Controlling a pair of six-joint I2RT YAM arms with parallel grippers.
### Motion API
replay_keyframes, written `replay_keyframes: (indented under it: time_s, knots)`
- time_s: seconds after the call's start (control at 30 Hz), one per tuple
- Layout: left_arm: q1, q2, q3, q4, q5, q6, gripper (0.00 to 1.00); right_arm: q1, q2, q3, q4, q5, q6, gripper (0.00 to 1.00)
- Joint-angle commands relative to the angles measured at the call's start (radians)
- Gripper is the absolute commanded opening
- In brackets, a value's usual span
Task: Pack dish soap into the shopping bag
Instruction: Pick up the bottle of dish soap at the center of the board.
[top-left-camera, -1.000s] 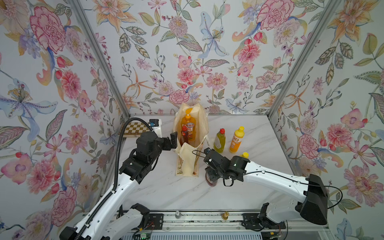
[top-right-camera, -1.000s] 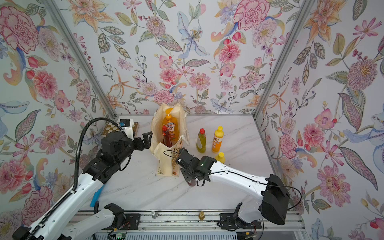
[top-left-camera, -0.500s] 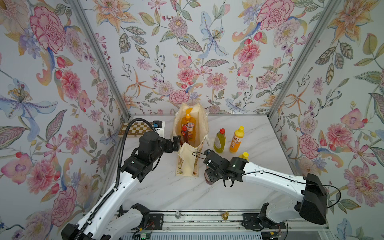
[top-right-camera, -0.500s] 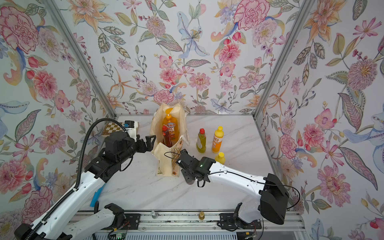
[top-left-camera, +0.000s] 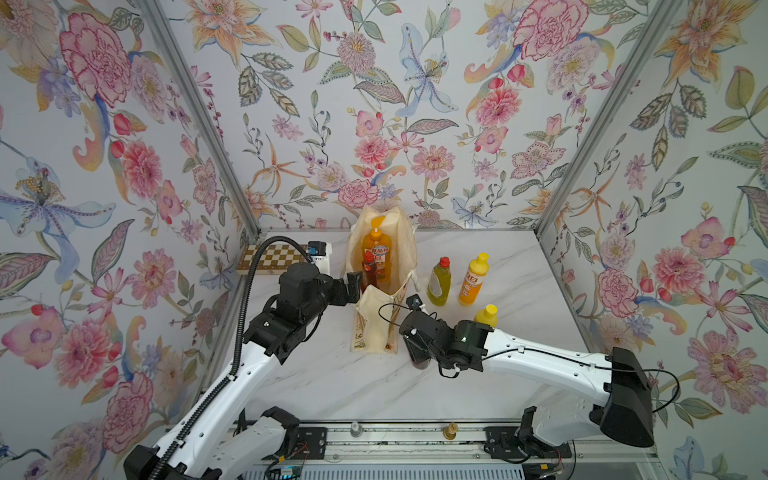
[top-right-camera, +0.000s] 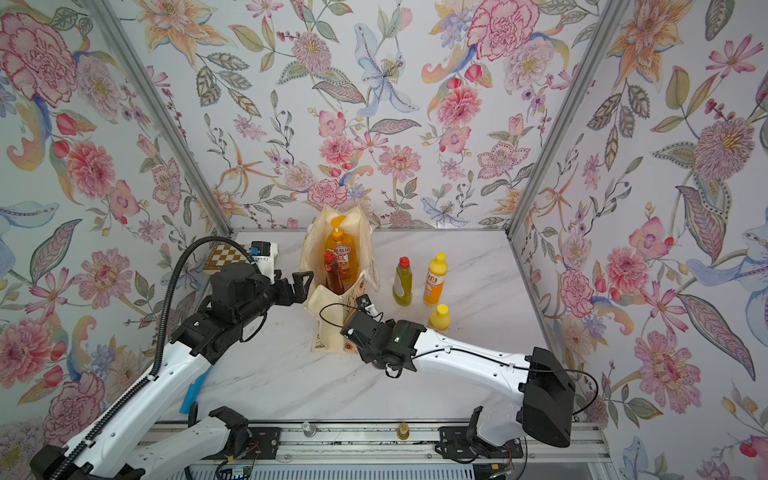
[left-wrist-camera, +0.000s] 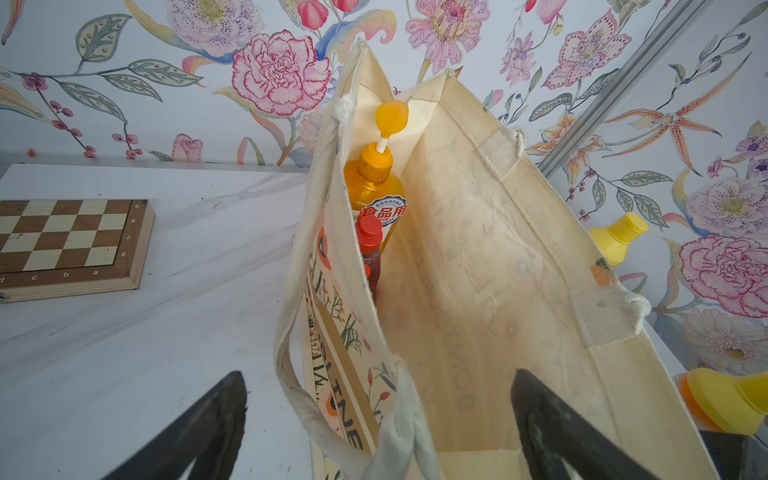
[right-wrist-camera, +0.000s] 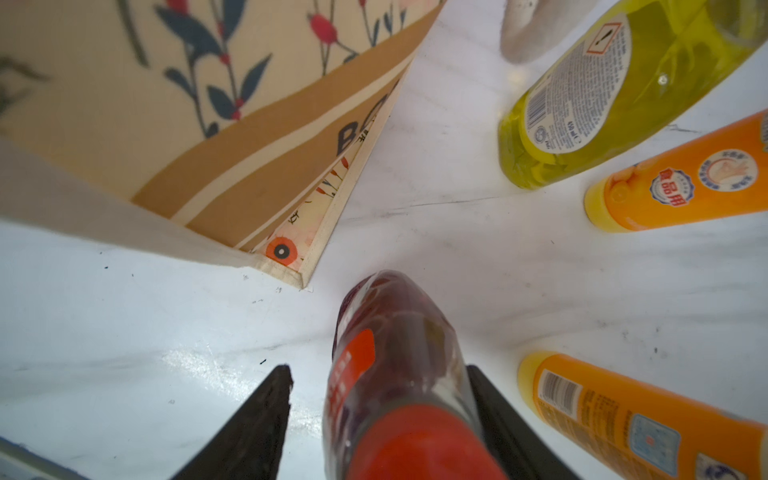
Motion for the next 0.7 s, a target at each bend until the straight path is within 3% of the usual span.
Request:
replay_keyframes:
  time_s: [0.0,0.2,0.67]
  knots:
    - [0.003,0.011,-0.005,0.012,0.013,-0.001,0.99,0.002,0.034,0.015,0.001,0.055,0.055,0.67]
    - [0.002,0.013,-0.017,0.025,0.018,-0.005,0.99,-0.013,0.044,0.002,0.001,0.078,0.062,0.60]
    - [0.003,0.027,-0.016,0.035,0.022,-0.001,1.00,-0.016,0.059,-0.024,0.035,0.065,0.068,0.54]
